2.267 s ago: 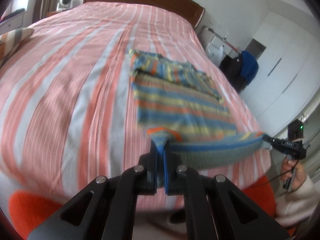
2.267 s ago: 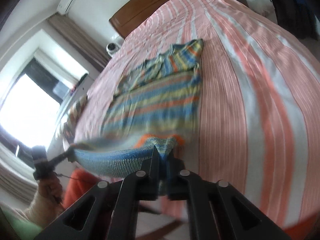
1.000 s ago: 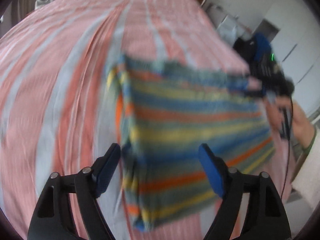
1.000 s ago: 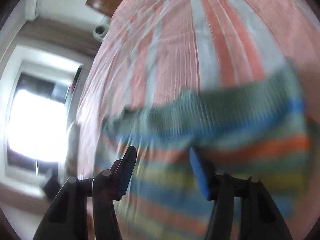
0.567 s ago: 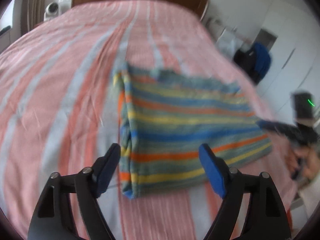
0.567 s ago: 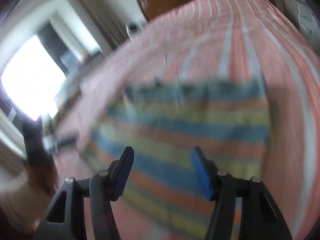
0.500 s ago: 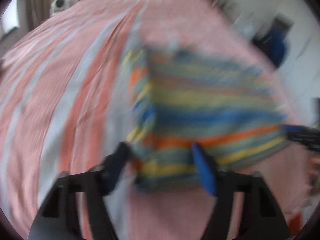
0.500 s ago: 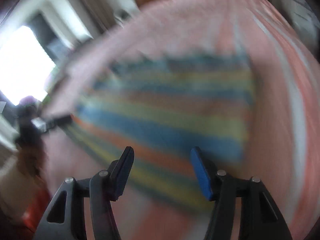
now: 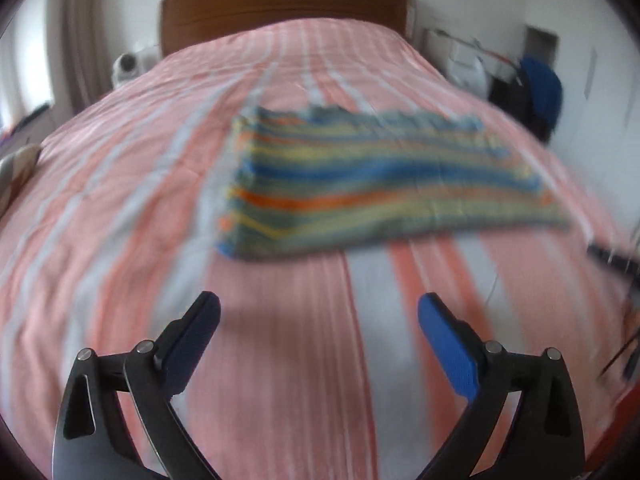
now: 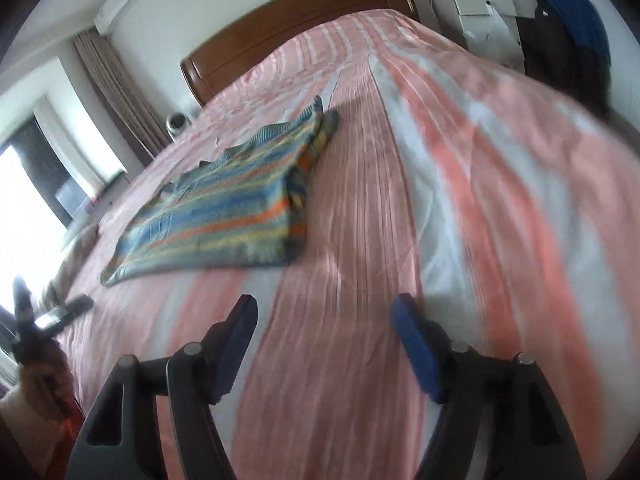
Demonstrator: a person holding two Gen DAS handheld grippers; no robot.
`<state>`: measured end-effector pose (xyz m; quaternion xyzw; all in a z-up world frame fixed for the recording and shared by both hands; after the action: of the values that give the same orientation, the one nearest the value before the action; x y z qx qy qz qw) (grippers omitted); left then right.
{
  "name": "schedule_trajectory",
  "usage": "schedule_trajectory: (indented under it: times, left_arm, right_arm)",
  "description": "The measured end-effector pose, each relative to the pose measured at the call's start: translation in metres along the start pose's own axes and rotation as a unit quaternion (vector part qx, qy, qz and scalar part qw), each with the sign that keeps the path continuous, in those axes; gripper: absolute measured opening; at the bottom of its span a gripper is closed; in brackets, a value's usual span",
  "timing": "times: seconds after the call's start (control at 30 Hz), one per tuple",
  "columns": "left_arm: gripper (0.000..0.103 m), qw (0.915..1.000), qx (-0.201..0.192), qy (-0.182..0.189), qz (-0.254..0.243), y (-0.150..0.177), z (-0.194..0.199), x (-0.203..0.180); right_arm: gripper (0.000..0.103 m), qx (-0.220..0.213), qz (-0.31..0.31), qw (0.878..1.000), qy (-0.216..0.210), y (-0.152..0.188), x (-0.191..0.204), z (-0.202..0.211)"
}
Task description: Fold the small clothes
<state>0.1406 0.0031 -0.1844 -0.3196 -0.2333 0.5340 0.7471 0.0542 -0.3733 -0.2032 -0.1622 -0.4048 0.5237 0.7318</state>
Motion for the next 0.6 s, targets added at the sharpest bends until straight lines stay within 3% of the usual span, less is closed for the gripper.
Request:
schedule_trajectory:
  times: [0.1,0.27,0.6]
  left_arm:
    - [0.1,0.999,-0.044,0.001,-0.003,0.0099,0.0034,0.0004]
    - [0.101,0.999,-0.043,0.01,0.003,0.0085,0.004,0.0008]
    - [0.102,0.9987,-0.05,-0.009,-0.006,0.0135,0.0054,-0.0053]
  right_arm:
    - [0.07,-0.026,-0.013,0.999,-0.027,-0.0027,-0.0025,0.0049]
    - [0.071,-0.039,-0.019,0.998,-0.042,-0.0002,-0.0021,0.0064]
    - [0.07,-0.045,-0.015,0.998,-0.042,0.0012,-0.0018,0.0082]
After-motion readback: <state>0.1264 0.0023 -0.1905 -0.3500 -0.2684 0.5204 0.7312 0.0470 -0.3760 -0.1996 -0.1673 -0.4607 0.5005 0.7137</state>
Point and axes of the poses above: each gripper's, at about its wrist camera, not at the fingertips, and z roughly against the way its jaws point, x to its left, y to its underside, the point moved 7 cm from there along -z, roughly the way its jaws point, and after that the axes turned 2 degrees about -x, right-handed, at the moved point
